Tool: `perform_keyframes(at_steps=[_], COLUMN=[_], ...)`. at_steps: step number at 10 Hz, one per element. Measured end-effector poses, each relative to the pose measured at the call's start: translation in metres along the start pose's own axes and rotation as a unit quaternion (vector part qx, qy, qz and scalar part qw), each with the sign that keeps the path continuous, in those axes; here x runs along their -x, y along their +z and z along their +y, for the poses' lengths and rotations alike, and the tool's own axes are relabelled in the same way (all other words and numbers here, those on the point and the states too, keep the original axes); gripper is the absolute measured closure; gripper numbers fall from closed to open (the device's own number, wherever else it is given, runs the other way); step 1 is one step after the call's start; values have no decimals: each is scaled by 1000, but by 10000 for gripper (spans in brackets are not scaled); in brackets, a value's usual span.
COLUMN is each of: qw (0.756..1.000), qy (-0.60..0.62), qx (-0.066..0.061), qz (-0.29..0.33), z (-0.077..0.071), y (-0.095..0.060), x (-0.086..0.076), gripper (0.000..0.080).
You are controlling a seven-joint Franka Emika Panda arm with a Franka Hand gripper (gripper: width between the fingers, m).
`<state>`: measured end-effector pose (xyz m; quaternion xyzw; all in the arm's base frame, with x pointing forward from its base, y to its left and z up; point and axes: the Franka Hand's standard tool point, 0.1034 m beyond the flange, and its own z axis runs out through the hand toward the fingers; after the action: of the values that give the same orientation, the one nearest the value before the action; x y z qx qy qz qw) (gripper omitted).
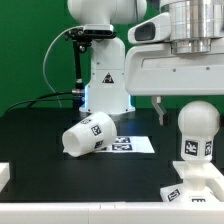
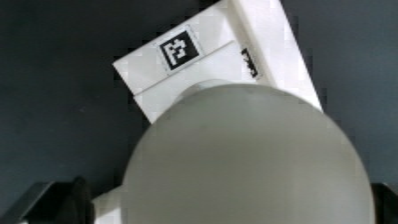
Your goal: Assemble lamp
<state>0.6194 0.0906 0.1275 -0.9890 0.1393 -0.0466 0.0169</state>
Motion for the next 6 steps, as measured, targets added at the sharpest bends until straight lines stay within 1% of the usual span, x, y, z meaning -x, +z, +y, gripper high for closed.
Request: perform_keyframes(at_steps=[1, 2, 4, 5, 6], qw=[997, 993, 993, 994, 995], qy=[-73, -118, -113, -105, -93], qx=[12, 11, 10, 10, 9], qz=[5, 13, 17, 18, 18], z=[-6, -10, -9, -9, -9], y=[-1, 0, 2, 2, 2], x=[1, 2, 2, 2, 2], gripper=[101, 101, 101, 214, 214])
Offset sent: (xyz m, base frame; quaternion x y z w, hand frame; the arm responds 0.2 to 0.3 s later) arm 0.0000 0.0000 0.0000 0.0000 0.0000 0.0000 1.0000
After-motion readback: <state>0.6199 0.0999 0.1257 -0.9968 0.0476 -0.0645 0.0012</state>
